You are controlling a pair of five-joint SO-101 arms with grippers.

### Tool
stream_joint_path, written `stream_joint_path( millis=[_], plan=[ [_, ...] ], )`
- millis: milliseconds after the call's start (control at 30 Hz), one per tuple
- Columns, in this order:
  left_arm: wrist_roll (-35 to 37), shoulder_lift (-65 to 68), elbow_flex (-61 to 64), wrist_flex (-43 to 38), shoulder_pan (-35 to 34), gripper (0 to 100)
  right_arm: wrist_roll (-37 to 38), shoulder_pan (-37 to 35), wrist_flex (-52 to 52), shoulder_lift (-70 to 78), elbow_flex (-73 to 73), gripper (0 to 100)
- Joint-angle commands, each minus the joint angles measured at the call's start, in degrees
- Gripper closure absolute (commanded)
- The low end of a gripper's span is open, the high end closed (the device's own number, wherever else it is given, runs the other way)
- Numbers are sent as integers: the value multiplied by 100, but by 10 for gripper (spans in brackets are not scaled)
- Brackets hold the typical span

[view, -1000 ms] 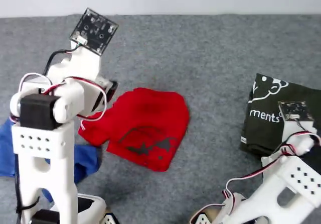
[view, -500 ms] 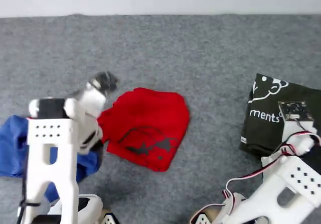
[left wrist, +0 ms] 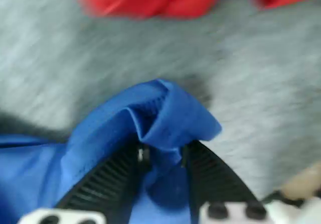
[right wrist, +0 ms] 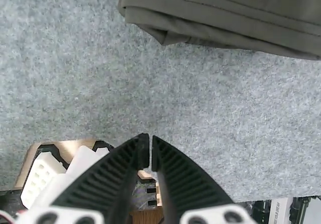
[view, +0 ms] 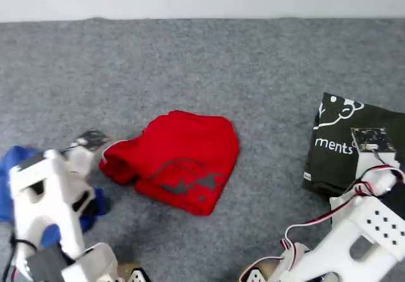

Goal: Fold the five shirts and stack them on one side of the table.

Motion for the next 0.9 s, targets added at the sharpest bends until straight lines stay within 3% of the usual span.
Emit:
stream_joint_path(
  millis=[0,167,367,533,867],
  plan=[
    [-299,615,-954,-334,-1108,884,53,-57,198,-119,-53,983],
    [-299,1213,-2536,413,-1723,884,53,-57,198,-119,-53,983],
    [-290,862,-3802,2031,-1442,884,53,-57,198,-119,-53,983],
    [-149,-26,-3969,2497,-738,881,53,-57,198,-119,-53,983],
    [2585,-466,-3960,2224,1855,784,26,-57,198,-101,-53,983]
  ],
)
